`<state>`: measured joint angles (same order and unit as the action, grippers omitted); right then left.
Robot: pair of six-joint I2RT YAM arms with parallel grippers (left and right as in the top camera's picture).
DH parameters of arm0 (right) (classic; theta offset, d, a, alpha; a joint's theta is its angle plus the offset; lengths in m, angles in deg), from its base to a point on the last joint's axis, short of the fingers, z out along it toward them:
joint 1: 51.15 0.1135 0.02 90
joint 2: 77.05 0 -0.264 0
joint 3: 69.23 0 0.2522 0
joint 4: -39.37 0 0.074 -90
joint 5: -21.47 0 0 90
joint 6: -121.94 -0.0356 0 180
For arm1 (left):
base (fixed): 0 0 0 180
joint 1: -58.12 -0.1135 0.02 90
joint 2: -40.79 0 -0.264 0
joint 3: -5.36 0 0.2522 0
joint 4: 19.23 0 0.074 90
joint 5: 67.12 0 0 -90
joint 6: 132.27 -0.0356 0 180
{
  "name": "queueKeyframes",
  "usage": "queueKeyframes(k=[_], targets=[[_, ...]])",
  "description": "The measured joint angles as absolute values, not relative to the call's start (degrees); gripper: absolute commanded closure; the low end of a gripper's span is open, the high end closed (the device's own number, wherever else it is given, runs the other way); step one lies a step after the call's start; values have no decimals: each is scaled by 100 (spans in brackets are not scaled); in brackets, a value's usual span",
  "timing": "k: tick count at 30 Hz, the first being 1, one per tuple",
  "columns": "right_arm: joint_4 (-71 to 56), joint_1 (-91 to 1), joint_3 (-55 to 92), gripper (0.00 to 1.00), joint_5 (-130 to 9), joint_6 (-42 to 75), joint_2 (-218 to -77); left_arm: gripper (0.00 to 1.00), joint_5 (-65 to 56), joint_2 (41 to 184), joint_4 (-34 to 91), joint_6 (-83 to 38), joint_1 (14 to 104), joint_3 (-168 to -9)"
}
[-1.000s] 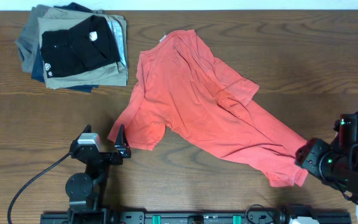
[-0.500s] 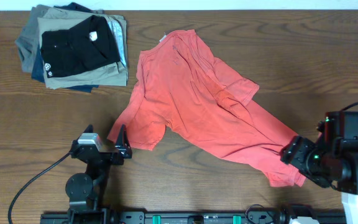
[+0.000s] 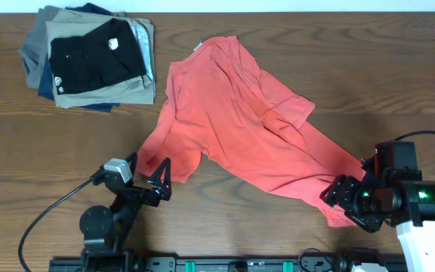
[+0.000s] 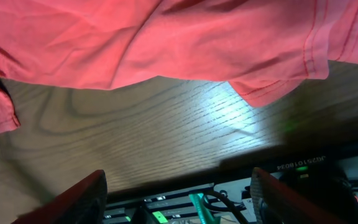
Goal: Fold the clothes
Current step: 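Grasp the shirt's left edge with the left gripper while right holds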
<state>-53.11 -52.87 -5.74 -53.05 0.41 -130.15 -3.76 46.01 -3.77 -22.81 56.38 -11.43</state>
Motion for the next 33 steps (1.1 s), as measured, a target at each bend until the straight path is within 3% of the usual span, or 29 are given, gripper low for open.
queueKeyframes(k=[6, 14, 23, 33], targets=[[-5221, -5287, -583, 28, -5270, 124, -13015, 2, -354, 6015, 934, -2854, 5638, -2533], [-5219, -5287, -598, 27, -5235, 234, -13015, 2, 411, 9477, 3070, -3621, 5638, -5027], [-5239, -5287, -600, 27, -5215, 275, -13015, 2, 711, 12277, 3148, -3787, 5638, -5516], [-5173, -5287, -600, 25, -5197, 339, -13015, 2, 1504, 13241, 2947, -3809, 5638, -5514]])
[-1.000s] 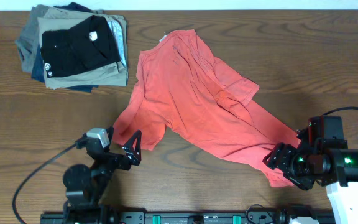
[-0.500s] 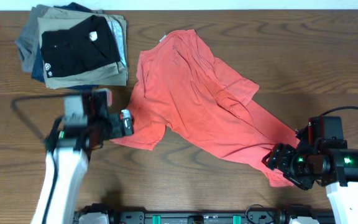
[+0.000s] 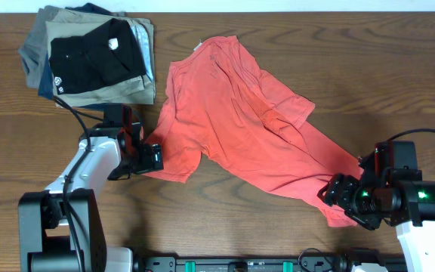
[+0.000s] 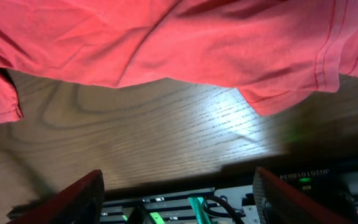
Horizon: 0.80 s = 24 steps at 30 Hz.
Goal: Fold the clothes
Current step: 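Grasp the shirt's left edge with the left gripper while right holds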
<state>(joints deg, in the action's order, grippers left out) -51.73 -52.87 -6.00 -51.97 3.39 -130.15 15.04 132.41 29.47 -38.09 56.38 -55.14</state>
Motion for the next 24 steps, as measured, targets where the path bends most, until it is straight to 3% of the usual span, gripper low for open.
queueKeyframes(k=[9, 24], targets=[[-5164, -5287, -600, 24, -5197, 374, -13015, 2, 1736, 13241, 2331, -3807, 5638, -5516], [-5164, -5287, -600, 23, -5197, 374, -13015, 2, 1307, 13241, 2534, -3778, 5638, -5516]])
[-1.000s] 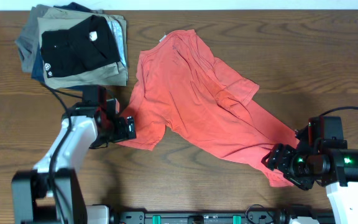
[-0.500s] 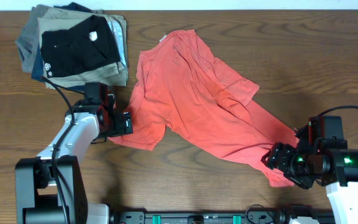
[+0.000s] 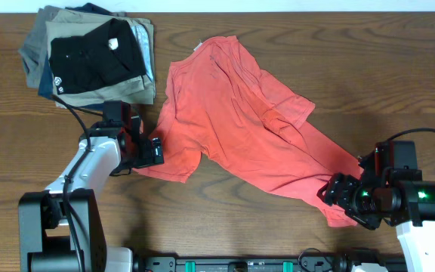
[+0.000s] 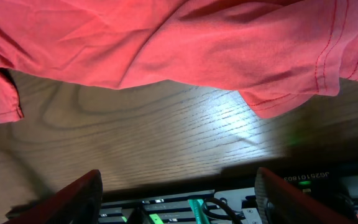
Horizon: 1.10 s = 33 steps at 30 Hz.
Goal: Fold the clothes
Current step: 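Grasp the shirt's left edge with the left gripper while right holds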
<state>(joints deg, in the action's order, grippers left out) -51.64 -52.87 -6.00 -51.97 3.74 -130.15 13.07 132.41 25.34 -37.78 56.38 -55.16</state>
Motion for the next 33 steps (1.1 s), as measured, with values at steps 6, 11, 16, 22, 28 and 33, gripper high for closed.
queueKeyframes(k=[6, 11, 16, 22, 28, 33], targets=[[-5164, -5287, -600, 23, -5197, 374, -13015, 2, 995, 13241, 2536, -3778, 5638, -5516], [-5164, -5287, -600, 23, -5197, 376, -13015, 2, 927, 13241, 2532, -3778, 5638, -5516], [-5164, -5287, -600, 23, -5197, 374, -13015, 25, 927, 13241, 2519, -3767, 5638, -5516], [-5164, -5287, -600, 23, -5197, 380, -13015, 81, 907, 13241, 2519, -3717, 5638, -5516], [-5167, -5287, -600, 22, -5197, 395, -13015, 94, 903, 13241, 2604, -3741, 5638, -5516], [-5160, -5287, -600, 22, -5197, 395, -13015, 94, 903, 13206, 2801, -3737, 5638, -5516]])
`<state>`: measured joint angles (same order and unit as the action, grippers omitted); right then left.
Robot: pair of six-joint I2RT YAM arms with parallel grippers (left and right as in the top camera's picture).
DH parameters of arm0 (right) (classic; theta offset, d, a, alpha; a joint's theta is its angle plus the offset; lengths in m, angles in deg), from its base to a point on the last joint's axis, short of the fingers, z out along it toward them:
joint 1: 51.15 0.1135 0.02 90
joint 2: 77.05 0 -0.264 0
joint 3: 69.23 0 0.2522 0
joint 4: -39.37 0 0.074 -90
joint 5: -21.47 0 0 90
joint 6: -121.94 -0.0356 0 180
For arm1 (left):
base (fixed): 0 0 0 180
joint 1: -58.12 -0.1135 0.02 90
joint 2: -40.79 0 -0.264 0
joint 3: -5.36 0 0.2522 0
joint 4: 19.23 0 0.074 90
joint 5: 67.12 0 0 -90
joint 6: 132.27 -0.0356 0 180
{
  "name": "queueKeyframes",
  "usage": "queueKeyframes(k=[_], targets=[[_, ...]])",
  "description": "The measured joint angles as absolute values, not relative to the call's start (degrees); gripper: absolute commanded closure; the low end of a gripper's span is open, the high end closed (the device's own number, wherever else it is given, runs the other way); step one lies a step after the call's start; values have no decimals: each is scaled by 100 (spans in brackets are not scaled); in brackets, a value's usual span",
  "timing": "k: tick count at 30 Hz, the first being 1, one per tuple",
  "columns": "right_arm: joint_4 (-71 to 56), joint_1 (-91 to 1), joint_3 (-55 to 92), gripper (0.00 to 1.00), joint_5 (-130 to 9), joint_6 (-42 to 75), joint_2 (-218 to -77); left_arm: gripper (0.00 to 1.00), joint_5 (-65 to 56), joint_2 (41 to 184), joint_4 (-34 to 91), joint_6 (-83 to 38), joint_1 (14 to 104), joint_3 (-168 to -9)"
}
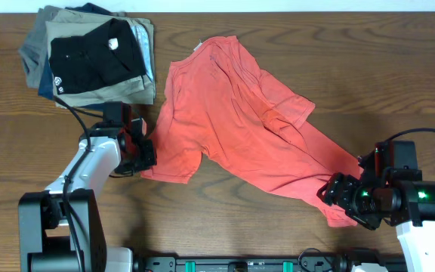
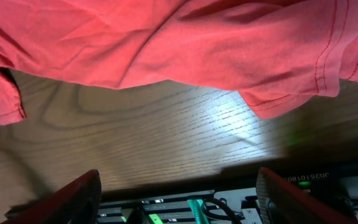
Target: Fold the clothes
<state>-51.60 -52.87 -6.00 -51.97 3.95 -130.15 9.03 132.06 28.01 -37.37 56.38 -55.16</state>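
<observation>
An orange-red T-shirt (image 1: 240, 121) lies crumpled and spread slantwise across the middle of the wooden table (image 1: 368, 60). My left gripper (image 1: 143, 151) sits at the shirt's lower-left corner, touching the cloth; its jaws are too small to read from overhead. My right gripper (image 1: 337, 195) hovers over the shirt's lower-right hem. In the right wrist view that gripper (image 2: 179, 175) stands wide open over bare wood near the front edge, with nothing between its fingers. The shirt (image 2: 166, 43) and its stitched hem fill the top of that view.
A stack of folded clothes (image 1: 89, 57), a black piece on top, rests at the back left corner. A black rail with cables (image 2: 197, 208) runs along the table's front edge, close under the right gripper.
My left gripper has shifted a little to the left along the shirt's lower-left corner, and the cloth edge there sits slightly differently. The right gripper and the hem before it look unchanged.
At first my left arm was drawn back near the front edge, away from the shirt, and my right gripper was open over the lower-right hem. The left gripper then stood at the shirt's lower-left corner, where it has stayed. The right has barely moved.
</observation>
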Motion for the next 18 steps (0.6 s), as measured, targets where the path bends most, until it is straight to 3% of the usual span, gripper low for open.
queueKeyframes(k=[18], targets=[[-5022, -5287, -685, 23, -5466, -59, -13015, 94, 1261, 10194, 4630, -3155, 5638, -6495]])
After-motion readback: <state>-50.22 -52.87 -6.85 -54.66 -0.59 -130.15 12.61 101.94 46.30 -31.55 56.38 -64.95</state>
